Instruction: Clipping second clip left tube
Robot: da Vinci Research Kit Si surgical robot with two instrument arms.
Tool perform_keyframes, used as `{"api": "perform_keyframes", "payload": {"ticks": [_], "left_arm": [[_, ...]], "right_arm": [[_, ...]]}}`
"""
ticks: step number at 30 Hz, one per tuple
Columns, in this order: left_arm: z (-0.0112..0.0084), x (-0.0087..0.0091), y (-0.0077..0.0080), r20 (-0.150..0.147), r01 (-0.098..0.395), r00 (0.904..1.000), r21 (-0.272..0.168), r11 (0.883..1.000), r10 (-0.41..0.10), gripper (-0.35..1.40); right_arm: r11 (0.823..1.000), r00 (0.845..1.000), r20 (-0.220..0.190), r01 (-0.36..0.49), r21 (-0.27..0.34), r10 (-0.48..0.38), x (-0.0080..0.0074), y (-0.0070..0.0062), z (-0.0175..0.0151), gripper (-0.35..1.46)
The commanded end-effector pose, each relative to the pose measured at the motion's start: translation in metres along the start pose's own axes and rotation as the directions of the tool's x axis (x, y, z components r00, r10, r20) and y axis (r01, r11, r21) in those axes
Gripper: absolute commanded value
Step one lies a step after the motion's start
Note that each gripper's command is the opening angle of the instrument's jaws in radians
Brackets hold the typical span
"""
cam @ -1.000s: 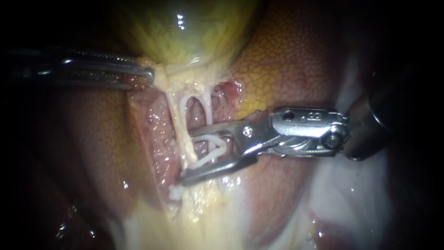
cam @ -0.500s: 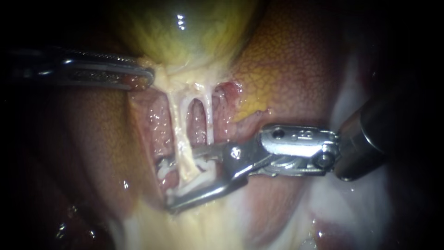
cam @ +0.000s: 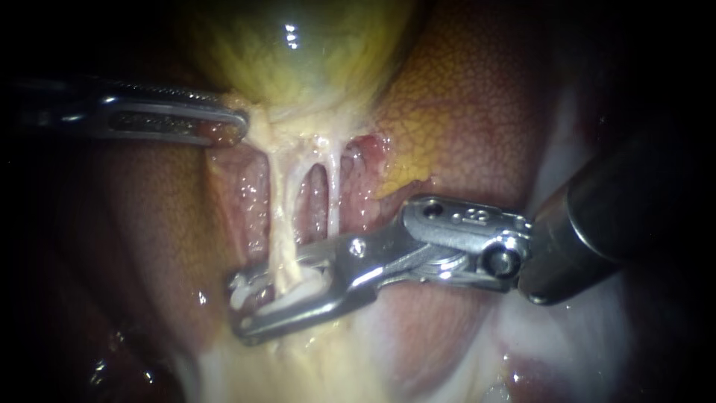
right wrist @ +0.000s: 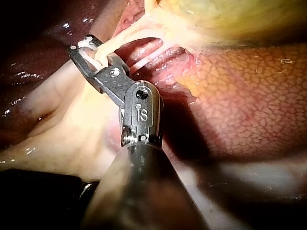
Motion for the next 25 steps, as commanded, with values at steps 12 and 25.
{"api": "perform_keyframes", "payload": {"ticks": [12,25], "left_arm": [[0.0000,0.0000,0.0000,0.000,0.000,1.0000,0.000,1.000,0.000,-0.35],[0.0001,0.0000,0.0000,0.000,0.000,1.0000,0.000,1.000,0.000,-0.35]], "right_arm": [[0.997,0.998,-0.010,-0.070,-0.019,0.069,0.0002,0.0002,-0.0004,-0.35],[0.997,0.997,-0.004,-0.074,-0.007,0.074,-0.0001,0.0001,-0.0004,-0.35]]}}
